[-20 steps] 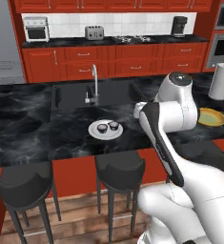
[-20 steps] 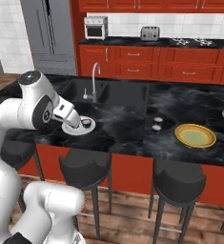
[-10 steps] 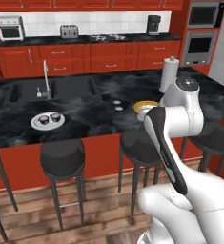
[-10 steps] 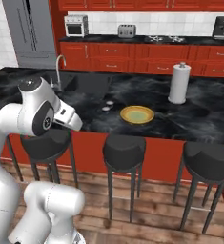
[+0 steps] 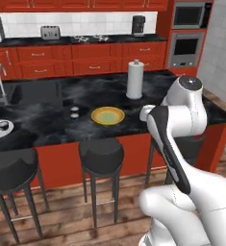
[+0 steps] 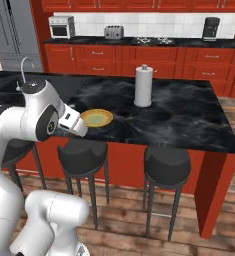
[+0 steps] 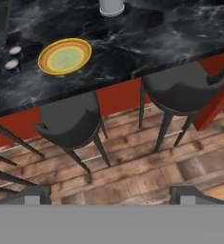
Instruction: Place two yogurt containers on each plate.
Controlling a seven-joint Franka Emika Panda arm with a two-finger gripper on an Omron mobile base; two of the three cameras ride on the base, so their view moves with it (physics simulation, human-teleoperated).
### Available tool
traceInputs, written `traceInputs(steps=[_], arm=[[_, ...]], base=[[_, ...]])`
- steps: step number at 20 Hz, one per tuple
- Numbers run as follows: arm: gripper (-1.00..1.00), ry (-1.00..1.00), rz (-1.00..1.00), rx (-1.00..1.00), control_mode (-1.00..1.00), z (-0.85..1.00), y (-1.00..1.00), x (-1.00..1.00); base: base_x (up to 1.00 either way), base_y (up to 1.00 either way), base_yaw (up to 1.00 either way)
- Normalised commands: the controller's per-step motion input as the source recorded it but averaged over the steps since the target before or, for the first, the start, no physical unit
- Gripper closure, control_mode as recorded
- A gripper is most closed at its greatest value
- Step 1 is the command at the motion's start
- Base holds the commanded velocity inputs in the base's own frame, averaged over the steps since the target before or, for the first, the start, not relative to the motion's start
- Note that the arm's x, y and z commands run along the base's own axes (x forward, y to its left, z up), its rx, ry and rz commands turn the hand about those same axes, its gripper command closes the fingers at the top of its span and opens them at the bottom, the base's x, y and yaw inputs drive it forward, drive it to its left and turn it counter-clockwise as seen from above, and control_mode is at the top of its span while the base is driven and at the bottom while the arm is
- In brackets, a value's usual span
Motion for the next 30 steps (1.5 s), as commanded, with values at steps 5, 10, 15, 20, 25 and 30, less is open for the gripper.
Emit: traceInputs(steps=[5,10,15,20,25,30], arm=[[-1.0,0.0,0.0,0.0,1.0,0.0,0.0,0.0],[-1.0,0.0,0.0,0.0,1.0,0.0,0.0,0.0],[-1.0,0.0,0.0,0.0,1.0,0.0,0.0,0.0],[-1.0,0.0,0.0,0.0,1.0,0.0,0.0,0.0],[-1.0,0.0,0.0,0.0,1.0,0.0,0.0,0.0],[-1.0,0.0,0.0,0.0,1.0,0.0,0.0,0.0]], base=[[0.85,-0.44,0.0],[0.99,0.08,0.0],[0.31,0.43,0.18],[0.26,0.03,0.4],[0.02,-0.09,0.15],[0.3,-0.03,0.16]])
